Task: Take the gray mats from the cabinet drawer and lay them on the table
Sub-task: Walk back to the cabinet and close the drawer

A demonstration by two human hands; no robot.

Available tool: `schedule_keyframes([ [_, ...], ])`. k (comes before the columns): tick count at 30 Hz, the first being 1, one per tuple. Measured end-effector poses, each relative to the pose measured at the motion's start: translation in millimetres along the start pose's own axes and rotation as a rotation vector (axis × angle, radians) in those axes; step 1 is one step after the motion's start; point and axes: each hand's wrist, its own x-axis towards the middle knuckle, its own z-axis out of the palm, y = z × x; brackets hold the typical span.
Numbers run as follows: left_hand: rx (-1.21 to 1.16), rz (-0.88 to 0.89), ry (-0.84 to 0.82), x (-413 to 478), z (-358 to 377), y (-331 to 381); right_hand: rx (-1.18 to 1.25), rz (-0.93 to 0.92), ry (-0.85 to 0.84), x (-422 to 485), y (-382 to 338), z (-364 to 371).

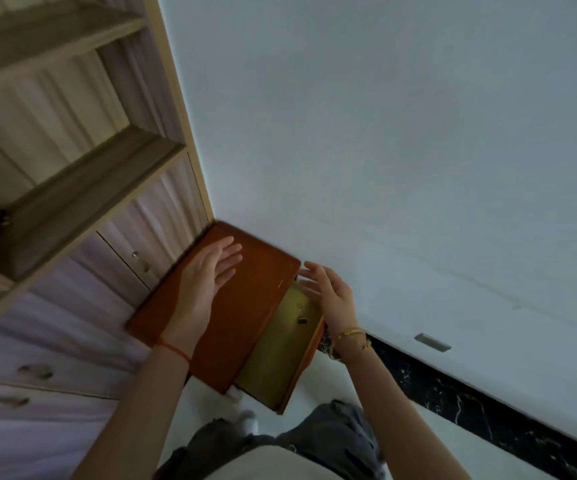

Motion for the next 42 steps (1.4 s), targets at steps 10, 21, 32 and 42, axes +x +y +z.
schedule_keyframes([
  [10, -0.191, 0.119, 0.356, -20.3, 108.0, -46.1, -0.170, -0.011, -0.367, 86.3, -18.7, -111.9],
  [21, -0.330, 0.138, 0.750, -127.0, 185.3, -82.8, -0.323, 0.020, -0.676, 90.9, -8.1, -191.9],
  [32, -0.369, 0.019, 0.915, -174.7, 199.2, -136.0, -0.360, 0.187, -0.729, 72.2, 23.9, -202.2],
  [42, -0.400, -0.295, 0.849, -140.9, 189.2, -211.6, -0.406, 0.382, -0.655, 85.3, 91.2, -199.0],
])
